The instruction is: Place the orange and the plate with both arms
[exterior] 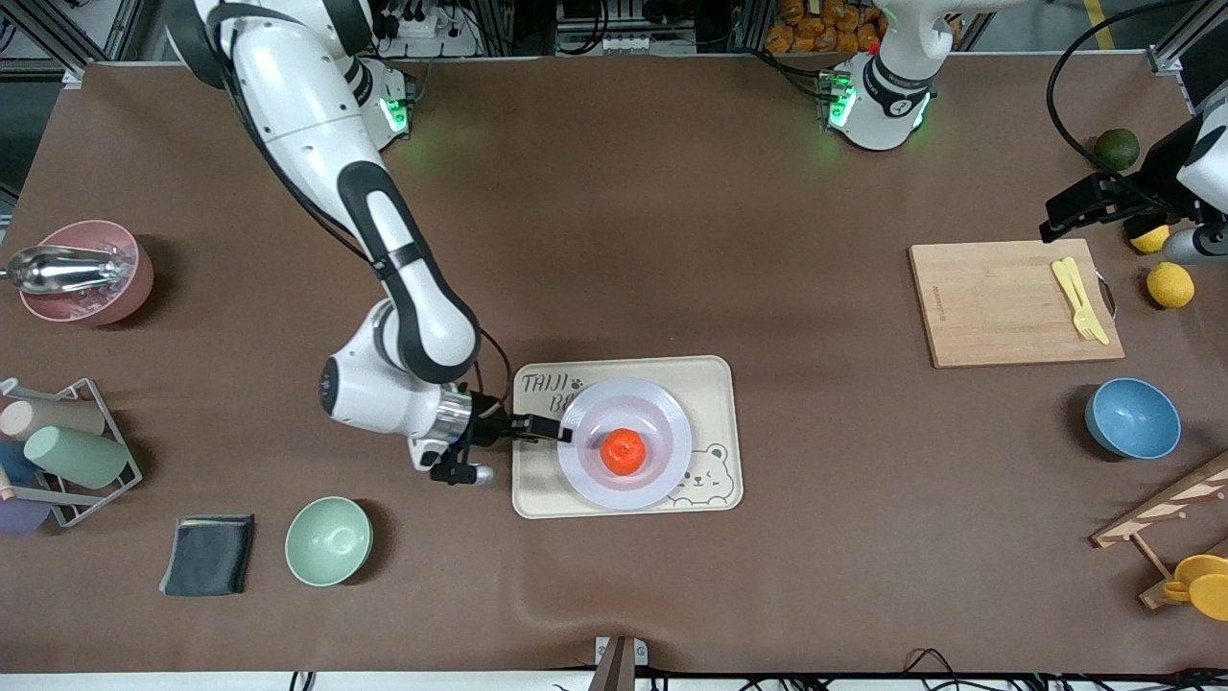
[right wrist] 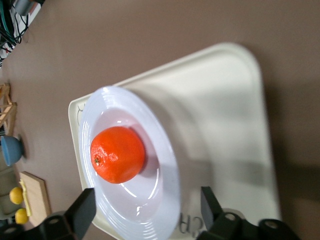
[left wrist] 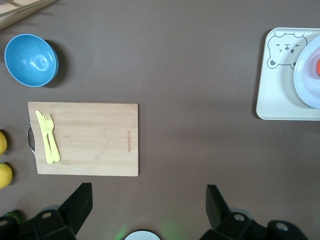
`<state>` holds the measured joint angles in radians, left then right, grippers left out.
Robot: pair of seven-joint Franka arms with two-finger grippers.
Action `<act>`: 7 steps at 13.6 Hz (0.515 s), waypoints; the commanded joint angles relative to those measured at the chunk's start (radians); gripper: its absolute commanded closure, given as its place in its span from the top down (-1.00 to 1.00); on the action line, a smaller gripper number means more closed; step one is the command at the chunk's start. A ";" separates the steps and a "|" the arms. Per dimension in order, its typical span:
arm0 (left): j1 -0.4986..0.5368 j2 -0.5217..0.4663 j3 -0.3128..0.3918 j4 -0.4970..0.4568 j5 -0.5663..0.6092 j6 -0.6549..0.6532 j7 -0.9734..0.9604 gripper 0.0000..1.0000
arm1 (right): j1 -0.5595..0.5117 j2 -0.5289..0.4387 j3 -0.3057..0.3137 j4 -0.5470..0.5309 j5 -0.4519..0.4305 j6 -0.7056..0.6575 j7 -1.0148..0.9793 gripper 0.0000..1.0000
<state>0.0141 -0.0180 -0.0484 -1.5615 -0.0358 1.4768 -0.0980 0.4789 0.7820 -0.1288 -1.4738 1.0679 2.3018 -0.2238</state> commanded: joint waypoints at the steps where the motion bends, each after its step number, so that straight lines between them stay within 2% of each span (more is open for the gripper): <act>1: 0.001 -0.017 -0.001 -0.008 -0.010 -0.010 0.000 1.00 | -0.002 -0.064 -0.082 -0.040 -0.145 -0.062 0.020 1.00; 5: 0.001 -0.019 -0.002 -0.009 -0.010 -0.010 -0.003 1.00 | 0.001 -0.173 -0.240 -0.033 -0.320 -0.302 0.021 1.00; 7: 0.001 -0.019 -0.002 -0.008 -0.010 -0.010 -0.003 1.00 | 0.001 -0.252 -0.296 -0.029 -0.434 -0.415 0.020 1.00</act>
<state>0.0138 -0.0185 -0.0491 -1.5613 -0.0358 1.4767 -0.0983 0.4727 0.6322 -0.3884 -1.4721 0.7318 1.9663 -0.2209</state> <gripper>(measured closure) 0.000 0.000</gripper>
